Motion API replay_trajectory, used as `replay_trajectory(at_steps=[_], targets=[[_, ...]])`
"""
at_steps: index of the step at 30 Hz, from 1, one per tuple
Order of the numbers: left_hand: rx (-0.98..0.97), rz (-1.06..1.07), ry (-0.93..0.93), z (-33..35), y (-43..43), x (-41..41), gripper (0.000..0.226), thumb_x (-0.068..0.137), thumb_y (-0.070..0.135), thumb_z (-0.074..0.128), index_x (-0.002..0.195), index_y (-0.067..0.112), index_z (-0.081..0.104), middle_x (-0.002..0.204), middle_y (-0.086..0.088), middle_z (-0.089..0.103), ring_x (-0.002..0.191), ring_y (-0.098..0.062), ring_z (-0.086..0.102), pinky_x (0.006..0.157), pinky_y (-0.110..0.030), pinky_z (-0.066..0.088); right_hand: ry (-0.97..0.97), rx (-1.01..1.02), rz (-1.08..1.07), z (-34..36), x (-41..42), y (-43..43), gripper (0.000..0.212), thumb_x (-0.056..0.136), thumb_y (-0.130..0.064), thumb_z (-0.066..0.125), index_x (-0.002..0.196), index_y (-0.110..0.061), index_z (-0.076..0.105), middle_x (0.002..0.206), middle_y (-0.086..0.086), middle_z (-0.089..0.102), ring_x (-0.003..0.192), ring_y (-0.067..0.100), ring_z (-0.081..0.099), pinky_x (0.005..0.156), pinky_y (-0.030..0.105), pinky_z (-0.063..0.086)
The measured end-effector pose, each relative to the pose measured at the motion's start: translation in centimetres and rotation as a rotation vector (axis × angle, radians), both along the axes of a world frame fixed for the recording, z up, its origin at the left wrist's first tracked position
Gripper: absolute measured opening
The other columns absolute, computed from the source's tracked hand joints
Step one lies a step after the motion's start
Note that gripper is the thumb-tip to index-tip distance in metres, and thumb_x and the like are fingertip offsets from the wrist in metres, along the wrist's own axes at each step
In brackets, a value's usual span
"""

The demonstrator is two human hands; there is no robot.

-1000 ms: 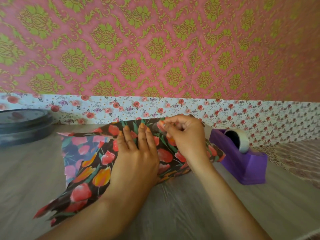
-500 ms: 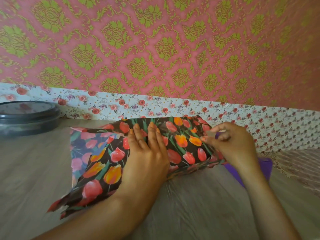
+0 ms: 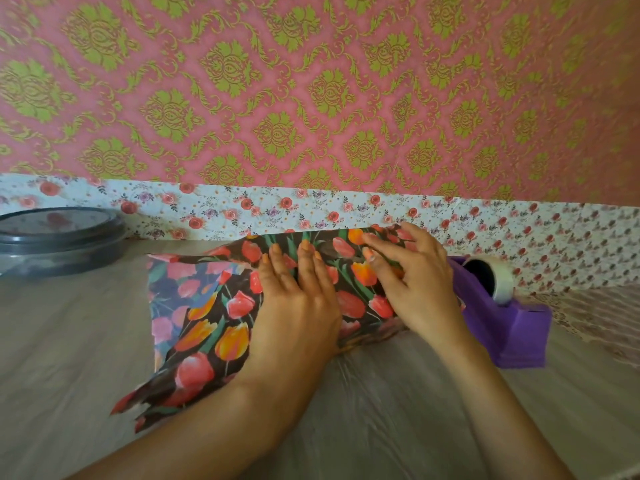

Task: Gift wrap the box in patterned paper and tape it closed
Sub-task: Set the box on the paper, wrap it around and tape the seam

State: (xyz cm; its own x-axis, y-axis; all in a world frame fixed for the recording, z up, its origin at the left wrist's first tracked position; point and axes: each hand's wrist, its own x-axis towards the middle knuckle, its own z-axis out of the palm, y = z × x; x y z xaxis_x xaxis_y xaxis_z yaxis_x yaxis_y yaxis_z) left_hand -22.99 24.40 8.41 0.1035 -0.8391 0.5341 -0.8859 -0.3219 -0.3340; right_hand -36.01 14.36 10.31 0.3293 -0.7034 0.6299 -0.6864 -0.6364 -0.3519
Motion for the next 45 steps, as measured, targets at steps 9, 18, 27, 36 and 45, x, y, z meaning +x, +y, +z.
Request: replay_trajectory(at_steps=[9,18,27,36,45], targets=[[0.126,-0.029,0.008,1.6,-0.2,0.6,0.105,0.085,0.058,0.055,0.143,-0.014,0.004,0.151,-0.035,0.007,0.133,-0.057,0.021,0.11,-0.058,0.023,0.073,-0.275,0.2,-2.9,-0.4,1.9,0.044,0.093,-0.052,0.033,0.121,-0.033,0.061,0.144,-0.002,0.043,0.138,0.023,0.025,0.109,0.056,0.025],[0.308,-0.115,0.084,3.2,-0.3,3.2,0.111,0.076,0.074,0.048,0.15,0.005,0.002,0.158,-0.015,0.001,0.141,-0.036,0.02,0.113,-0.043,0.025,0.259,-0.259,0.255,-1.7,-0.5,1.0,0.091,0.069,-0.086,0.032,0.141,-0.03,0.037,0.143,-0.018,0.036,0.137,0.01,0.031,0.112,0.032,0.015],[0.32,0.051,0.137,3.7,0.3,3.9,0.101,0.063,0.088,0.041,0.129,0.011,0.043,0.124,-0.002,0.051,0.111,-0.017,0.054,0.081,-0.027,0.046,0.37,-0.234,0.179,-2.0,0.7,0.1,0.093,0.067,-0.086,0.022,0.135,-0.029,0.047,0.138,-0.012,0.049,0.127,0.012,0.046,0.103,0.032,0.03],[0.308,-0.006,0.18,3.8,-0.2,4.3,0.086,0.061,0.082,0.053,0.111,0.012,0.055,0.11,0.0,0.058,0.1,-0.015,0.058,0.082,-0.026,0.048,-0.17,0.212,0.331,1.2,-3.8,-0.3,0.071,0.065,-0.061,0.059,0.131,-0.037,0.049,0.128,-0.027,0.049,0.116,-0.01,0.045,0.096,0.01,0.033],[0.292,-0.032,0.199,3.6,-0.6,4.6,0.084,0.06,0.081,0.055,0.108,0.013,0.059,0.109,0.001,0.061,0.096,-0.012,0.06,0.081,-0.022,0.05,-0.189,0.526,-0.449,-0.7,-15.5,-7.1,0.04,0.089,-0.045,0.055,0.074,-0.009,0.065,0.1,0.019,0.063,0.087,0.031,0.055,0.084,0.042,0.041]])
